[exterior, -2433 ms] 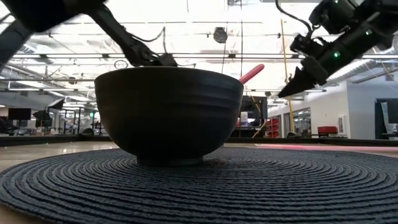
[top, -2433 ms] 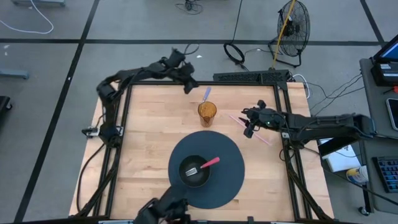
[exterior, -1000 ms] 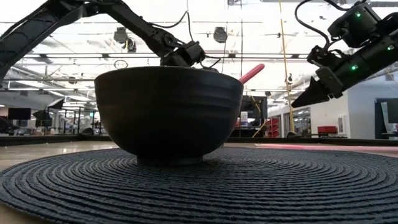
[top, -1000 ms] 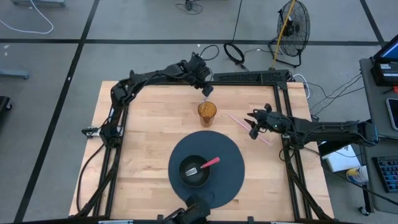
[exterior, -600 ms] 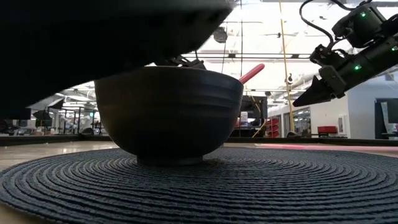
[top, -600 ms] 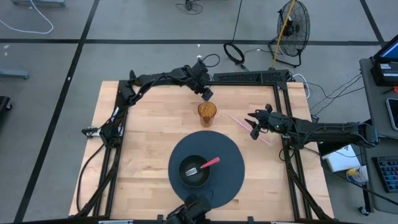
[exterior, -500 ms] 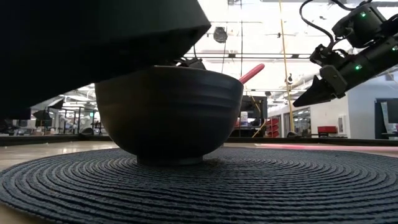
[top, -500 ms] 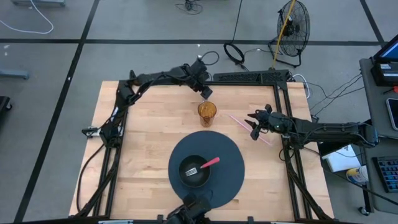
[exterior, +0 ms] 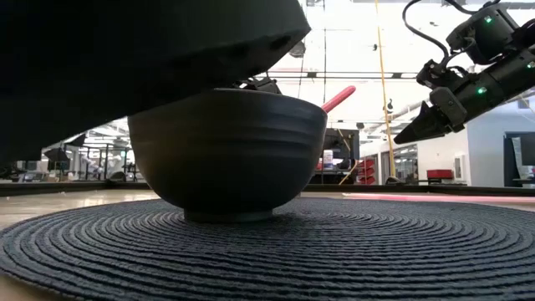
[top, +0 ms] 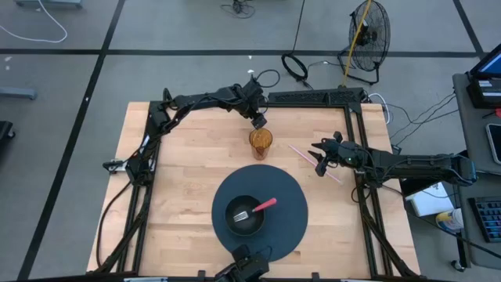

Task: Pick & Place Utensil
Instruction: Put the violet spoon into the black bowl

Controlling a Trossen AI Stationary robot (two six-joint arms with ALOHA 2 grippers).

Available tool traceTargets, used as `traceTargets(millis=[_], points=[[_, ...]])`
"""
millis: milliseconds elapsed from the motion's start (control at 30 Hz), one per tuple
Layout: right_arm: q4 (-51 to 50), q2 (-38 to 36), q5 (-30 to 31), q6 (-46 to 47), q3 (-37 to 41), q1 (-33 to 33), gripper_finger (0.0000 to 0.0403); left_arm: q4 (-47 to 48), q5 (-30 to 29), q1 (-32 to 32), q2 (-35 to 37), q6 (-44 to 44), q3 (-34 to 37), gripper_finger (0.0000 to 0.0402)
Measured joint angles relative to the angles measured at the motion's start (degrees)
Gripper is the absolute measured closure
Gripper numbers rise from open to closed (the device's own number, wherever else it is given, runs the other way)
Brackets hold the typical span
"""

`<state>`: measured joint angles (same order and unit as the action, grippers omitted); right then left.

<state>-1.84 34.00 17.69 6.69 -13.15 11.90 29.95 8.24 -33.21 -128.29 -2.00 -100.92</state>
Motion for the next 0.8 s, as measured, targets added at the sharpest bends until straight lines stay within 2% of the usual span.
traceTargets(millis=[133,400,700,800], points=[[-0.14,0.02,0.00,0.09,0.00,0.00,0.0259,-0.10,-0.59,0.00,-0.54,0.00,-0.02,0.0176],[-0.56,0.02,0.00,0.09,0.00,-0.01,0.0259,-0.35,2.20,0.50,-1.99,-1.67,0.04,0.0176],[-0.54,0.04,0.00,0.01,0.00,0.00,0.0259,4.16,4.18,0.17,-1.95,-12.96,0.04,0.0177],[-0.56,0.04,0.00,0.09,0.00,0.00,0.0259,4.16,4.18,-0.02,-1.95,-15.71,0.04,0.0191]])
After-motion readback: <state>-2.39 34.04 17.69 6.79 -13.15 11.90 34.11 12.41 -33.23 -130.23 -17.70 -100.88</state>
